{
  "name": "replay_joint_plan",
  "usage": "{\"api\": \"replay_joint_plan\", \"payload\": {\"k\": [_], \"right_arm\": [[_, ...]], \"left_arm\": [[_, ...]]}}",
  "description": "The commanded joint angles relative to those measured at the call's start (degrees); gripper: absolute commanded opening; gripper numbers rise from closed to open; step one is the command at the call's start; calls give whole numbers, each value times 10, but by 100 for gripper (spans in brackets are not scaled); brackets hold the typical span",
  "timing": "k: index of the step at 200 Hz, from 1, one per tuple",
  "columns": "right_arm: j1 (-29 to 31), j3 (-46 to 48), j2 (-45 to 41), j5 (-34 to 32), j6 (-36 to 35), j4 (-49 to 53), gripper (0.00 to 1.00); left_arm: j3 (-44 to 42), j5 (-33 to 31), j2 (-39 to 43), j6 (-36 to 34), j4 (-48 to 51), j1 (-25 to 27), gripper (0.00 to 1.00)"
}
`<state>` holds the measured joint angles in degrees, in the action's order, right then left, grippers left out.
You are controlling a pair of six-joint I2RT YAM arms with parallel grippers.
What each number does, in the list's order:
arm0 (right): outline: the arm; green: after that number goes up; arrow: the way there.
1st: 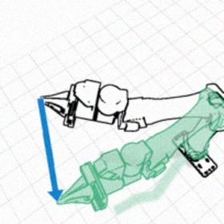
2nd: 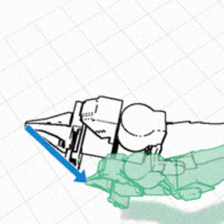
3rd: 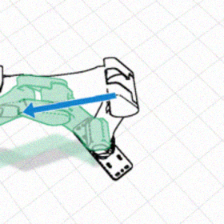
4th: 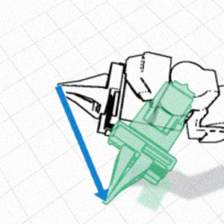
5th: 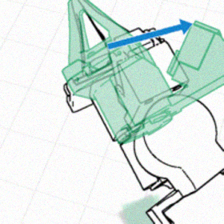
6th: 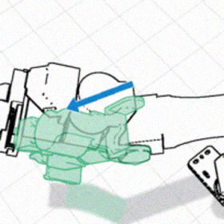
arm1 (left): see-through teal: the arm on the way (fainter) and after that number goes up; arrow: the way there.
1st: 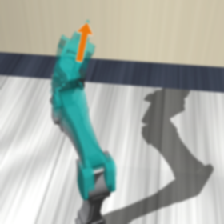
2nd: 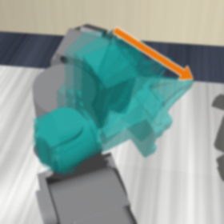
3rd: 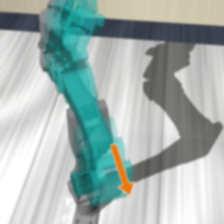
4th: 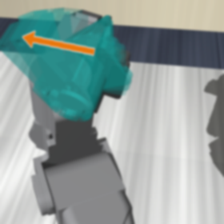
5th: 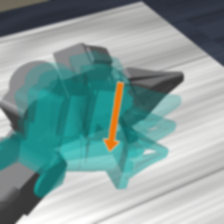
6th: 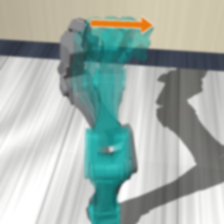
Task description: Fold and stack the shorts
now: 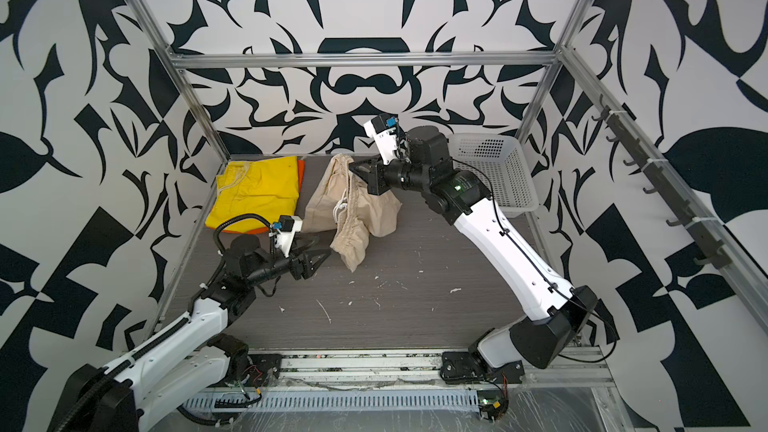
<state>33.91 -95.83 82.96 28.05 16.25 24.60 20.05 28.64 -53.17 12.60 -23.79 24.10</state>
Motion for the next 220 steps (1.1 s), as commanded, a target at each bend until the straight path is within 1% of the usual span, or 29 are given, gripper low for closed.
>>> {"api": "replay_joint_plan", "payload": {"k": [1,14,37,89,134,159,169,177,186,201,210,220], "right_arm": [[-4,-34,-17,26,-9,-17,0],[-5,-36,-17,27,-9,-16,0],[-6,-40,-18,29,-8,-14,0],[-6,-45,-16,30,1,-16,0],[-9,-44,-19,11,-2,-11,0],[-10,-41,-23,4,-3,-10,0],[-11,-40,-24,1,-2,-10,0],[-11,-37,-26,-1,-1,-10,0],[-11,-35,-28,-5,0,-12,0],[-13,-29,-35,-20,3,-11,0],[-15,-25,-39,-36,5,-11,0],[-17,-21,-47,-59,7,-10,0]], "left_arm": [[-24,-22,-28,3,-123,10,76],[-32,-13,-49,3,-163,22,76],[-33,-17,-90,-1,-220,47,77],[-17,-8,-166,4,-304,86,78],[3,6,-189,7,-334,127,79],[6,-11,-192,14,-350,137,78],[4,-20,-192,20,-359,137,73],[2,-35,-190,25,-364,138,67],[-2,-47,-186,30,-372,137,62],[-4,-78,-169,40,-362,137,48],[-1,-103,-149,38,-333,137,40],[11,-138,-115,35,-265,137,34]]}}
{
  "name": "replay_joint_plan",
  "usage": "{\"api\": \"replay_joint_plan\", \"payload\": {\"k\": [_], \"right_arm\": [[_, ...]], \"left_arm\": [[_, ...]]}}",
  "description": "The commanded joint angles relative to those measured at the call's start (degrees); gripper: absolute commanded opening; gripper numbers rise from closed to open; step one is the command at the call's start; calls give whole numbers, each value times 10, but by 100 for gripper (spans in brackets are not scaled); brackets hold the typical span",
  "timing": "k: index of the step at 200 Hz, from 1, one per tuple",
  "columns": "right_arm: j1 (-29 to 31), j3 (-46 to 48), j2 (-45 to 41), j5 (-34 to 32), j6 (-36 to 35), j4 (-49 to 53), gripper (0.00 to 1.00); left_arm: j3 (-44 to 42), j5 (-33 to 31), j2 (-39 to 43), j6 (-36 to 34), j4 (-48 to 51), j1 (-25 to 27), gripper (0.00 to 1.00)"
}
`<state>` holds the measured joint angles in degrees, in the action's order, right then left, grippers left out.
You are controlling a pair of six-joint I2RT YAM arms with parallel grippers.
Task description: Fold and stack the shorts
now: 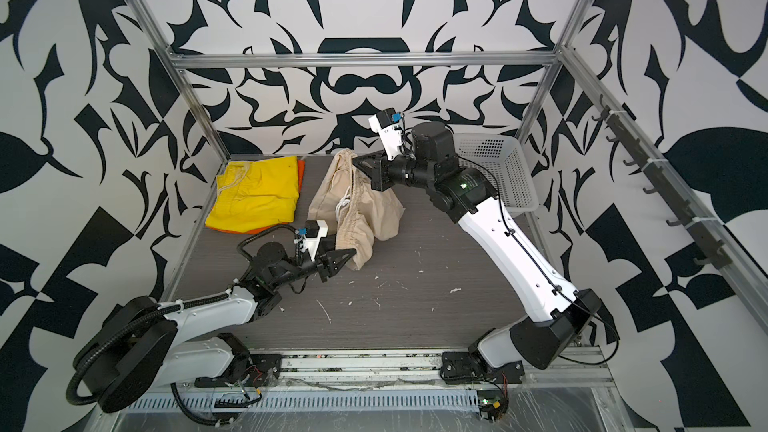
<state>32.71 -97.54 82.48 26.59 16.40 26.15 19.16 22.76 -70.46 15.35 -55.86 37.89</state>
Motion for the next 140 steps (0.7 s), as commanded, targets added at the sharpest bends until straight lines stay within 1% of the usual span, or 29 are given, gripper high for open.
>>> {"api": "replay_joint_plan", "payload": {"k": [1,7,14,24,38,56,71,85,102,120,140], "right_arm": [[-6,-3,-43,-47,7,-26,0],[-8,0,-49,-66,9,-26,0],[-12,3,-55,-91,13,-26,0],[-19,7,-67,-128,19,-26,0],[-34,14,-85,-178,32,-29,0],[-46,31,-117,-232,44,-45,0],[-47,32,-138,-241,44,-58,0],[-47,23,-151,-235,44,-57,0],[-47,2,-159,-205,53,-54,0],[-47,-18,-168,-186,59,-50,0],[-47,-41,-183,-170,61,-46,0]], "left_arm": [[23,-81,62,5,64,-1,34],[36,-84,88,-18,114,-1,32],[60,-92,120,-49,208,-1,27],[103,-126,160,-87,335,-1,21],[165,-174,201,-166,489,-1,12],[252,-233,223,-245,657,-2,7],[328,-276,219,-296,768,-2,4],[397,-312,205,-336,848,-2,2],[479,-352,184,-374,916,-2,1],[559,-395,170,-413,954,-2,0],[635,-429,165,-444,967,-2,0]]}}
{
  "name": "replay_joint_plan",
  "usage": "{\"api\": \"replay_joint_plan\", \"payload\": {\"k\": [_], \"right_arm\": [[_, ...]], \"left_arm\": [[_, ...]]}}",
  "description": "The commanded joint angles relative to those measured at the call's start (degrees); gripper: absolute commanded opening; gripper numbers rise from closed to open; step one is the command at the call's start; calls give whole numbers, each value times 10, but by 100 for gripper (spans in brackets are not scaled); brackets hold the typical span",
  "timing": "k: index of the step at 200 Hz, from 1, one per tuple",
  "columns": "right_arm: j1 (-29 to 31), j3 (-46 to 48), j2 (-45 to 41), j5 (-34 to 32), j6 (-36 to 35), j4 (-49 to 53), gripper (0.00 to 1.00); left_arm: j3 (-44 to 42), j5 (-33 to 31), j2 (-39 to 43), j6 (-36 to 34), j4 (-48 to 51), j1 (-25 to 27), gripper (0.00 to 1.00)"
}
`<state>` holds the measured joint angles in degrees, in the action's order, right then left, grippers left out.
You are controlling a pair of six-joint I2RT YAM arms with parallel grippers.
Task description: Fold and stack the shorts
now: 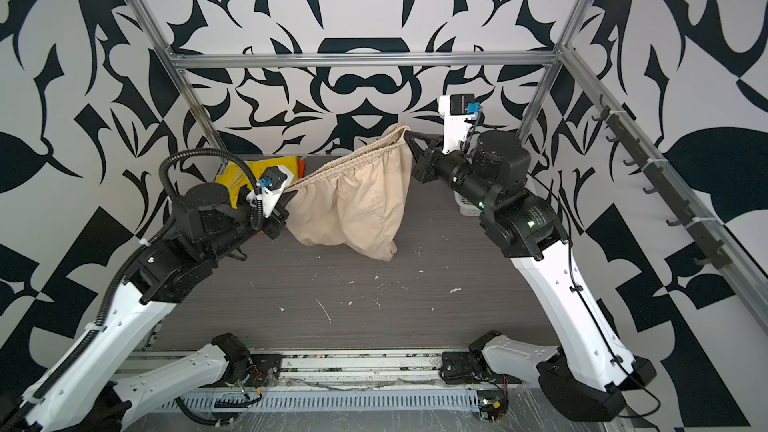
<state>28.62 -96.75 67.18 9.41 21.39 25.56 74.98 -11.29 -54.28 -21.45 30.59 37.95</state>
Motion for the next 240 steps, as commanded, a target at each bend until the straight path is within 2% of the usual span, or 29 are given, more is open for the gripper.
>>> {"api": "replay_joint_plan", "payload": {"k": [1,48,88,110,132,149,155,172,208,217,240], "right_arm": [[-6,-50,-31,3,12,-40,0],[-6,-113,-58,64,19,-18,0],[-6,-106,-44,15,7,29,0],[-6,-55,-17,9,-4,49,0],[-6,50,2,55,-13,-5,16],[-4,129,20,122,-12,-71,37],[0,152,27,141,-10,-91,42],[38,202,43,148,-32,-130,46],[165,297,39,126,-179,-185,54],[180,323,39,126,-200,-211,56],[200,379,46,124,-238,-300,69]], "left_arm": [[82,-90,4,-77,103,-2,0],[198,-93,6,-128,117,-2,0],[222,-88,-38,-132,126,-2,0],[208,-87,-79,-119,137,-4,0],[204,-67,-113,-106,143,-22,0],[205,-9,-126,-88,140,-53,0],[202,10,-129,-82,134,-65,0],[196,36,-135,-73,121,-81,0],[208,62,-160,-60,123,-102,0],[210,73,-162,-60,121,-104,0],[211,96,-163,-57,116,-105,0]]}}
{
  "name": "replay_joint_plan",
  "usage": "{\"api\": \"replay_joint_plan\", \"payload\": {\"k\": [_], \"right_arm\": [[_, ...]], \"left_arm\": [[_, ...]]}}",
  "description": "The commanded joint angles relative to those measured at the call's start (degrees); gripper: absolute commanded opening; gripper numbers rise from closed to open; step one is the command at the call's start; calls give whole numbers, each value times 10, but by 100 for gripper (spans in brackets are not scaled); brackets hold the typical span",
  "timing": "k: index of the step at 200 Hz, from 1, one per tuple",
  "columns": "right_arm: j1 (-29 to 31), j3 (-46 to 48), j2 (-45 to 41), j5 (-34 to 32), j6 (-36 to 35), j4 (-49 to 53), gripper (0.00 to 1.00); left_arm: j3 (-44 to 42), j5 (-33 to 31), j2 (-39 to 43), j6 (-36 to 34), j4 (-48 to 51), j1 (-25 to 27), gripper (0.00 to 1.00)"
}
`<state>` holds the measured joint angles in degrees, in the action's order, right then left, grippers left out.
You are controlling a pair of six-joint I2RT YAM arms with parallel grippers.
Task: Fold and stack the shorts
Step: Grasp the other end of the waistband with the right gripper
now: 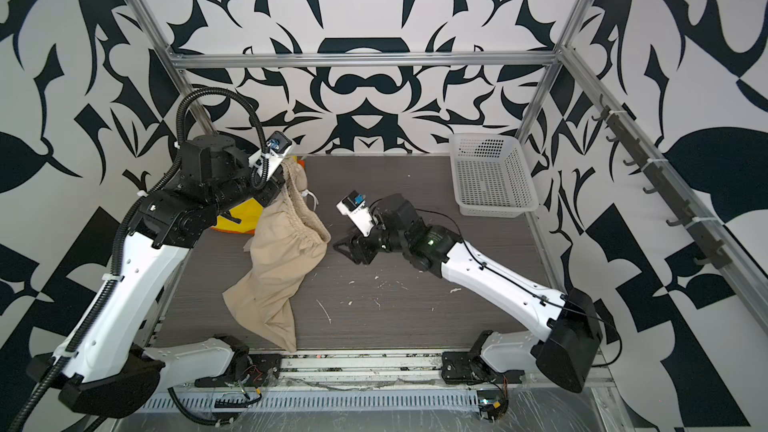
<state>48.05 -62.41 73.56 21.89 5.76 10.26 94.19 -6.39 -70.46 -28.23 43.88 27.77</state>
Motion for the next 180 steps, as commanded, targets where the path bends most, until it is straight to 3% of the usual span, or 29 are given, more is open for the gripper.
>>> {"api": "replay_joint_plan", "payload": {"k": [1,14,55,87,104,116,141,150,164,180], "right_arm": [[6,38,-17,-1,-82,-150,70],[13,53,-1,9,-81,-209,78],[38,14,54,51,-81,-200,80],[42,7,86,-21,-65,-215,81],[42,-15,118,-13,-63,-218,80],[42,-30,135,9,-58,-217,71],[40,-30,120,12,-83,-195,21],[33,-32,100,-1,-96,-167,9],[9,-45,63,-11,-119,-109,0],[-23,-72,14,-26,-158,-26,0]], "left_arm": [[19,48,-1,11,-17,-3,0],[19,56,-1,15,-21,-4,0],[27,61,-10,21,-17,-5,0],[30,89,-9,23,-18,-5,0],[28,105,-7,28,-22,-5,0],[28,103,-8,30,-23,-5,0],[34,68,-13,29,-14,-10,0],[42,54,-17,30,-6,-17,0],[58,40,-21,34,5,-36,0],[74,37,-18,39,9,-58,0]]}}
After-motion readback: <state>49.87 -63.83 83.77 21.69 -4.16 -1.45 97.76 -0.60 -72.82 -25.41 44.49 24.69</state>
